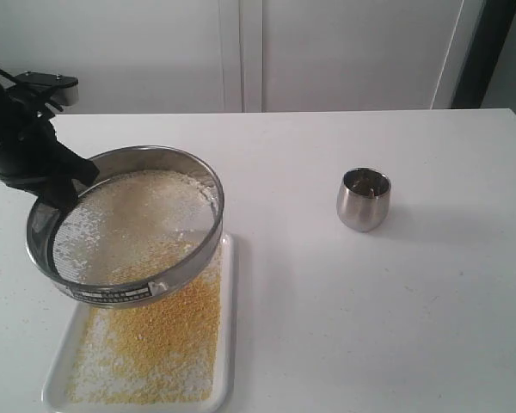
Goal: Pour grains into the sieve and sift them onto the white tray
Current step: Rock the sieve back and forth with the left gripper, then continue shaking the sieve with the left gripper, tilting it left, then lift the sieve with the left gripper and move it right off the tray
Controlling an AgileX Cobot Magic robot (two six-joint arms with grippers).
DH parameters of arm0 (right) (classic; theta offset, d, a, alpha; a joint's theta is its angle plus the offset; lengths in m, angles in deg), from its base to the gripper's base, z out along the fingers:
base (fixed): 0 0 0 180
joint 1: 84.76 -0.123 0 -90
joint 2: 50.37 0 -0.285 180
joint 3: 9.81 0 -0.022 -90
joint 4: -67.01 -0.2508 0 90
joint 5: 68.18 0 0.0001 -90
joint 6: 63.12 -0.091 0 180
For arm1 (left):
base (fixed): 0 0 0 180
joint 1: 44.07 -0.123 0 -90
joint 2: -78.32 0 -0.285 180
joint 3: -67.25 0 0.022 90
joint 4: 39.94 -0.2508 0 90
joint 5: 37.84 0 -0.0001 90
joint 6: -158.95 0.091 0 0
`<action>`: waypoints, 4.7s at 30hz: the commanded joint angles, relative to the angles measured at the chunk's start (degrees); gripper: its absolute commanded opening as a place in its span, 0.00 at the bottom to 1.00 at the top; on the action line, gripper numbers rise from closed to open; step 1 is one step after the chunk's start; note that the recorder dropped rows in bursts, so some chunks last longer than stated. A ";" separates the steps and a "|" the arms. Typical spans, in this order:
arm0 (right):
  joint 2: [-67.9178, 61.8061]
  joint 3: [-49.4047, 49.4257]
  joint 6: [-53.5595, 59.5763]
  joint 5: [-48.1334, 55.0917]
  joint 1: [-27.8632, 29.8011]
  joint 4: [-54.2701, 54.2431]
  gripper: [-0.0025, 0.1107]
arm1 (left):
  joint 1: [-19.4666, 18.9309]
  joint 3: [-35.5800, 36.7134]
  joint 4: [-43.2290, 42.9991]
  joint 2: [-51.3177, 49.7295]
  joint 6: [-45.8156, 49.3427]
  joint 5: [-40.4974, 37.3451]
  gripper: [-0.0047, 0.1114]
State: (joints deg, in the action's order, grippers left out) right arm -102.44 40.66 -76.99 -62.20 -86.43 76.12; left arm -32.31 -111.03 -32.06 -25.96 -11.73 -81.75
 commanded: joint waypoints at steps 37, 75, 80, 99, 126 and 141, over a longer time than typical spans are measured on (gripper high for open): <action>0.19 0.18 -0.10 0.15 0.35 0.15 0.02 | 0.34 16.11 2.28 11.41 1.17 9.21 0.04; 0.19 0.18 -0.10 0.05 0.35 0.15 0.02 | -3.15 6.39 4.53 3.77 0.94 1.04 0.04; 0.19 0.18 -0.10 0.04 0.35 0.15 0.02 | -1.24 10.63 5.43 6.99 1.61 -4.64 0.04; 0.19 0.18 -0.10 0.20 0.35 0.15 0.02 | -2.22 7.02 1.20 3.46 -2.72 8.88 0.04; 0.19 0.18 -0.10 0.24 0.35 0.15 0.02 | 2.53 13.77 0.10 10.78 -1.85 7.92 0.04; 0.19 0.18 -0.10 0.15 0.35 0.15 0.02 | 6.95 12.70 4.69 8.69 8.48 3.96 0.04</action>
State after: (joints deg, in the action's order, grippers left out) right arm -102.44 40.66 -77.03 -62.20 -86.43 76.12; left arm -28.93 -97.91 -25.66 -16.50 -6.81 -72.41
